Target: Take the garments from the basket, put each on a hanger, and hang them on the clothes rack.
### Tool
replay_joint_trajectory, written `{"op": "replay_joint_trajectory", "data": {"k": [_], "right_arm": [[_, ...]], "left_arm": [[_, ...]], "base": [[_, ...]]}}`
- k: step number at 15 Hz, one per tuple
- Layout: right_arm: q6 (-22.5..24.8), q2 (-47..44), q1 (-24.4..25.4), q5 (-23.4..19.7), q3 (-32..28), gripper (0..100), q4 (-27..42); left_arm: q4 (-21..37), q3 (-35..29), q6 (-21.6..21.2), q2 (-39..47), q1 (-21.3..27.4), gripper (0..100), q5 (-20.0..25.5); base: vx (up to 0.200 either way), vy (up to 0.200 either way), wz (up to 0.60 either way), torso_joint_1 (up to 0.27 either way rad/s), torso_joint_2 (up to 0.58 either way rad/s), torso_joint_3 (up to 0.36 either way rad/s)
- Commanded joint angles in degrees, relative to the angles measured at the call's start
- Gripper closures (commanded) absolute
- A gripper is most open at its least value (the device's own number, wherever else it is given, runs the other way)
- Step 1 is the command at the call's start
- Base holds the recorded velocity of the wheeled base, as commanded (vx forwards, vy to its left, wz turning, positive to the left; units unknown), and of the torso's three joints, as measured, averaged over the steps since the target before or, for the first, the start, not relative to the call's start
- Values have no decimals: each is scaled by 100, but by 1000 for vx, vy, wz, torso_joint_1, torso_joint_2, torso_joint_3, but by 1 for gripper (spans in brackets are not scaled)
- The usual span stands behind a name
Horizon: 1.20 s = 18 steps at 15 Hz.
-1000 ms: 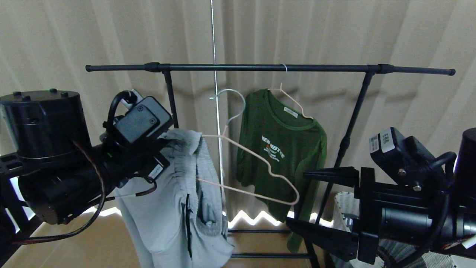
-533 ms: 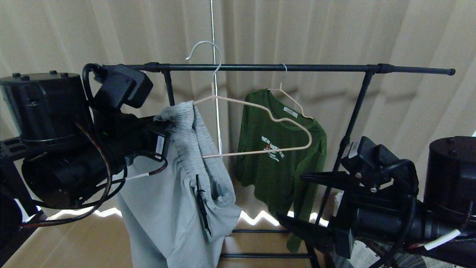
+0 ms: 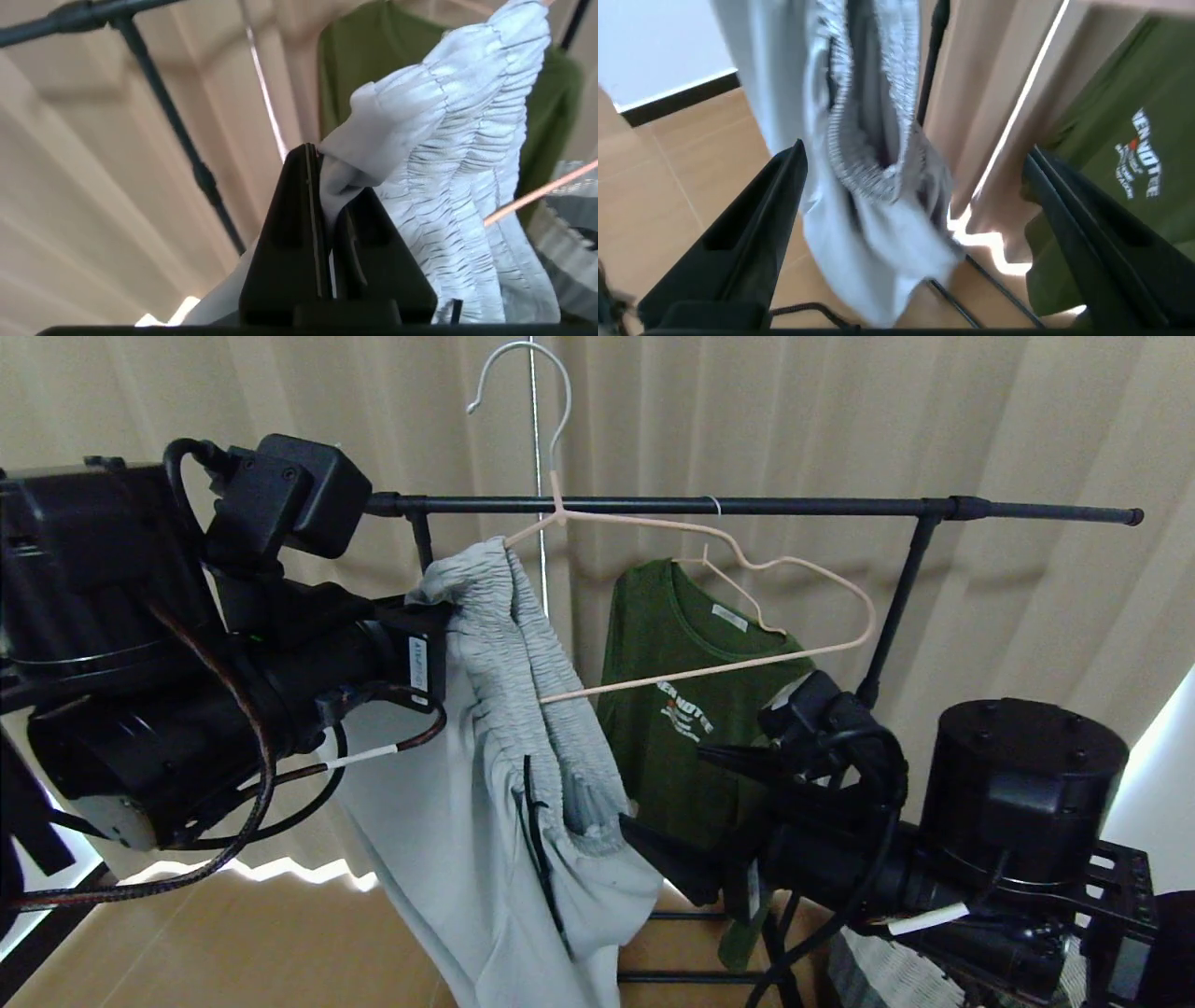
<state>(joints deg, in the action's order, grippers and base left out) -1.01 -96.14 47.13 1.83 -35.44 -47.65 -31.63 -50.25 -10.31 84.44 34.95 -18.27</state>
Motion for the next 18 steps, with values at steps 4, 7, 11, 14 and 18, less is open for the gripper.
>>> {"op": "replay_joint_trajectory", "data": {"k": [4, 7, 11, 14, 18], "right_arm": [[-39, -564, 7, 160, -16, 0, -25], [-66, -678, -2, 230, -16, 0, -95], [-92, -933, -2, 432, -16, 100, -403], [-75, -925, -2, 432, -16, 100, -403], [-92, -810, -169, 652, 55, 100, -403]], "left_arm": [[-1, -20, -6, -174, 258, 100, -10], [-1, -11, 3, -191, 284, 100, -10], [-45, 6, 12, -288, 486, 100, -10], [-53, -2, 12, -350, 583, 100, -10], [-45, 50, -32, -376, 504, 100, -10]], "base": [[0, 0, 0, 0, 0, 0], [0, 0, 0, 0, 0, 0], [0, 0, 0, 0, 0, 0], [0, 0, 0, 0, 0, 0], [0, 0, 0, 0, 0, 0]]}}
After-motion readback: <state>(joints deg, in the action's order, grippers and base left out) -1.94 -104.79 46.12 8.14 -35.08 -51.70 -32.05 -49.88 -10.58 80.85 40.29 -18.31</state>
